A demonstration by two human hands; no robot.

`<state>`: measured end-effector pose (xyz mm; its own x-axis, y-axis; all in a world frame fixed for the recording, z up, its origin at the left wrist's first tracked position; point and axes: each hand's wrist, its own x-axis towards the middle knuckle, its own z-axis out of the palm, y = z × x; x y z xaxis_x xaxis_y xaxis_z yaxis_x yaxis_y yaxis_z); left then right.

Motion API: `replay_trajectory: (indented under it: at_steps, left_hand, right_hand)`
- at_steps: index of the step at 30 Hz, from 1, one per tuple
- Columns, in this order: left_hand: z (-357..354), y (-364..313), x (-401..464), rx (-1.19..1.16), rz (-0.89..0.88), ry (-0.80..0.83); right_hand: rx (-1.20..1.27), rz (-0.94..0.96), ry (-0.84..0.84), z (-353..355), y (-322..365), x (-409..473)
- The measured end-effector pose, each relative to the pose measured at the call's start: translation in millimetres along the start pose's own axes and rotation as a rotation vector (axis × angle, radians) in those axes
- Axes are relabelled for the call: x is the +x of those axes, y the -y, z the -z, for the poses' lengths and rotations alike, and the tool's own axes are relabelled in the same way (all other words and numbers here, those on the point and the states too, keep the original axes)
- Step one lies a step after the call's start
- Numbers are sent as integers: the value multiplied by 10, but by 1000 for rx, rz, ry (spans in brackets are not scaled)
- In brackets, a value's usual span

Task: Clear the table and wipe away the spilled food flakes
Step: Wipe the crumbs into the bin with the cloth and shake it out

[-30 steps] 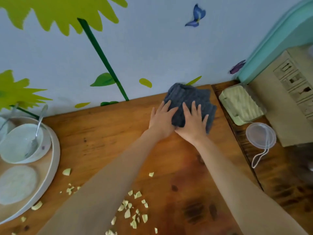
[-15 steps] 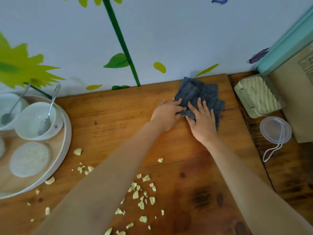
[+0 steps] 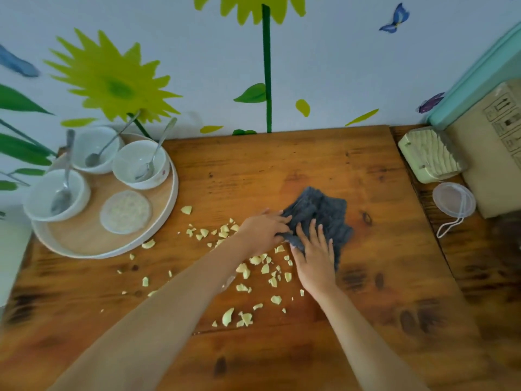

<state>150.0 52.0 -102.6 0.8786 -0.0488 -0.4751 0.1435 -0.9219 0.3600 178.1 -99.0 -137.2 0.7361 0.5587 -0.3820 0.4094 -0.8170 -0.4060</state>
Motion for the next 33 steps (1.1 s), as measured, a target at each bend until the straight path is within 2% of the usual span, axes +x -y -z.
replay_trajectory:
  at_steps: [11, 21, 25, 30, 33]
  left_hand:
    - [-409, 669, -1292, -9, 21, 9]
    - [-568, 1093, -1940, 45, -8, 12]
    - [-574, 1108, -2020, 3, 34, 0]
    - [-328, 954, -1990, 8, 87, -36]
    - [-153, 878, -1944, 0, 84, -73]
  right_hand:
    - [32, -22, 89, -819, 1034, -758]
    - [12, 8, 105, -1239, 1613, -1093]
    - [133, 13, 189, -1140, 1671, -1075]
    - [458, -75, 400, -633, 1650, -990]
    - [357, -54, 456, -296, 1647, -878]
